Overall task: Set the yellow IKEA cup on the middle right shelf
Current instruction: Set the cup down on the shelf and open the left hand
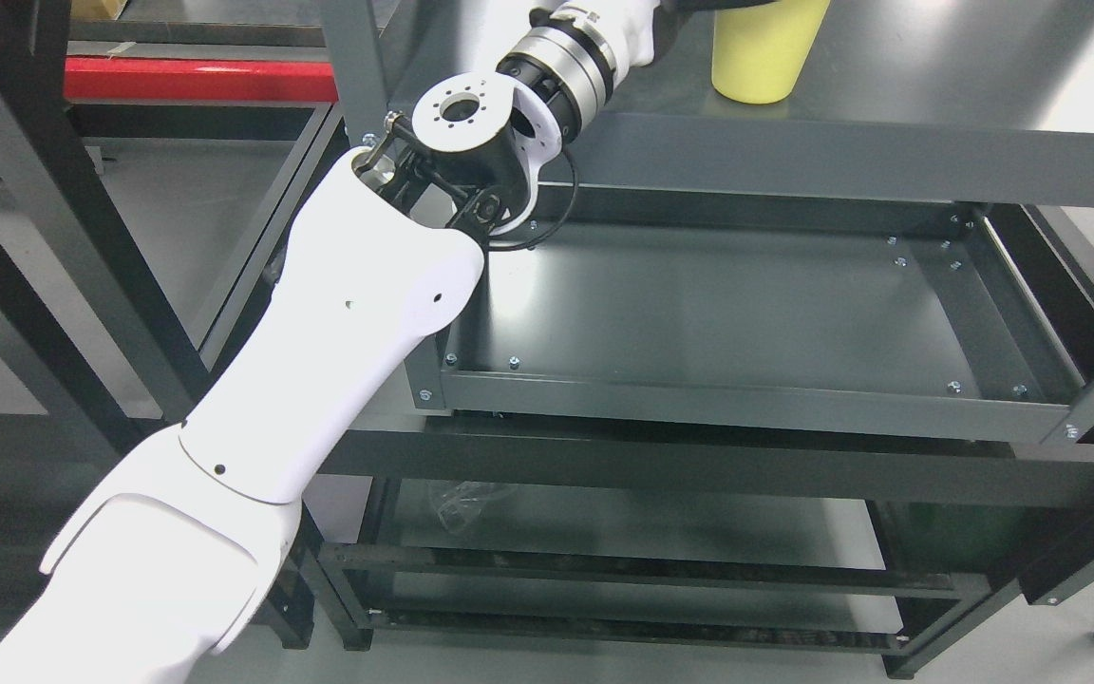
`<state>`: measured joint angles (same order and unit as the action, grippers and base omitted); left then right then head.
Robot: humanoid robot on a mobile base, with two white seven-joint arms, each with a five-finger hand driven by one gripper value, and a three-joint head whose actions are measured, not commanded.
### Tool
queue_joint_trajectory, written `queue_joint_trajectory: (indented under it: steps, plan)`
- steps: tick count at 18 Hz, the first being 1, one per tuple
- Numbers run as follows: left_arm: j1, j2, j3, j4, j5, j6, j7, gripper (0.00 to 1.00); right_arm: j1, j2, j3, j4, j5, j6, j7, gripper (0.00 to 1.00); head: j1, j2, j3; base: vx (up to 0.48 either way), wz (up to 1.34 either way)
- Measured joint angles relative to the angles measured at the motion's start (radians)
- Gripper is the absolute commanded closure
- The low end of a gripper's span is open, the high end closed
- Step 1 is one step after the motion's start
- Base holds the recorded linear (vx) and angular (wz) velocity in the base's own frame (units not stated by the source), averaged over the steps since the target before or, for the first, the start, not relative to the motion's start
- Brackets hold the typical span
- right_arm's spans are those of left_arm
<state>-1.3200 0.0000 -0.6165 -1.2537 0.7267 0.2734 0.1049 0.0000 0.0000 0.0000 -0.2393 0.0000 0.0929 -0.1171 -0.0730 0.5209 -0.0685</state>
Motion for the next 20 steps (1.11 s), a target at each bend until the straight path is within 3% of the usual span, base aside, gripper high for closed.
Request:
queue_joint_trajectory:
  steps: [5, 12, 20]
  plan:
    - [0.004, 0.000, 0.032, -0.059, -0.042, -0.015, -0.009, 0.02, 0.000, 0.000, 0.000, 0.000, 0.000, 0.000, 0.000, 0.01, 0.0000, 0.000, 0.000, 0.000, 0.00]
    - [0.008, 0.000, 0.061, -0.136, -0.045, -0.018, -0.115, 0.05, 0.000, 0.000, 0.000, 0.000, 0.000, 0.000, 0.000, 0.01, 0.0000, 0.000, 0.000, 0.000, 0.00]
    - [0.029, 0.000, 0.060, -0.208, 0.181, 0.073, -0.170, 0.04, 0.000, 0.000, 0.000, 0.000, 0.000, 0.000, 0.000, 0.01, 0.0000, 0.000, 0.000, 0.000, 0.00]
